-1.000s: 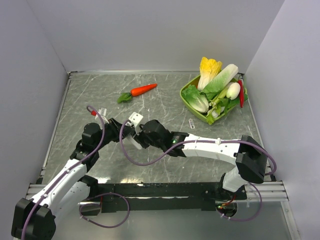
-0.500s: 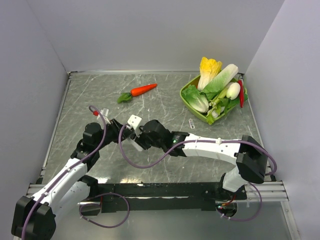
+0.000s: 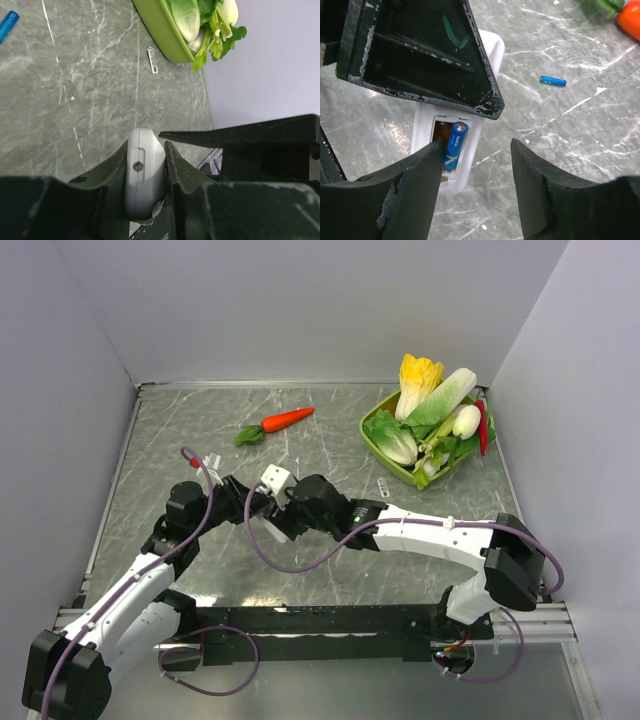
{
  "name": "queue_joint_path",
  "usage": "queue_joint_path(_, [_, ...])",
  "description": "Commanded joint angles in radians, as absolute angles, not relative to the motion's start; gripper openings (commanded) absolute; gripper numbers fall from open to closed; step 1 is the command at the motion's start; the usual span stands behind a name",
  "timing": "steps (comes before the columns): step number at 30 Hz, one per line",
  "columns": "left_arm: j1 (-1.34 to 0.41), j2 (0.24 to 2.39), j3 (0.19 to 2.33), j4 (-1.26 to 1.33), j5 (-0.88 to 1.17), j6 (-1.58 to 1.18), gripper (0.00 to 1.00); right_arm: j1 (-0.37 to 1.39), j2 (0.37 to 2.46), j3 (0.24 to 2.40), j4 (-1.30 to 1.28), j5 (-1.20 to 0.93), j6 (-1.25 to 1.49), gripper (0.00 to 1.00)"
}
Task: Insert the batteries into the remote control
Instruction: Load the battery into the remote control.
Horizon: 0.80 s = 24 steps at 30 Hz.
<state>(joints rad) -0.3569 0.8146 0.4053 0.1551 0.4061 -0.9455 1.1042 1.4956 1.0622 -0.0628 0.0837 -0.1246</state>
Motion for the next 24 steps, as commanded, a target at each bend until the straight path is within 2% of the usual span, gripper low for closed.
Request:
queue_joint_path(1, [-0.360, 0.818, 0.469, 0.207, 0.433, -0.954, 0.01, 1.100, 1.428, 1.100, -0.092, 0.055, -0.130, 0.66])
queue_joint_path(13, [-0.360, 0.822, 0.476, 0.178, 0.436, -0.946, 0.01, 1.098, 1.378, 1.103, -0.109, 0.006, -0.133, 0.70])
queue_joint_path(24, [-0.360, 0.831, 0.517, 0.130, 0.465, -0.917, 0.01, 1.049, 1.240, 1.082, -0.161, -0.196, -0.311, 0.67])
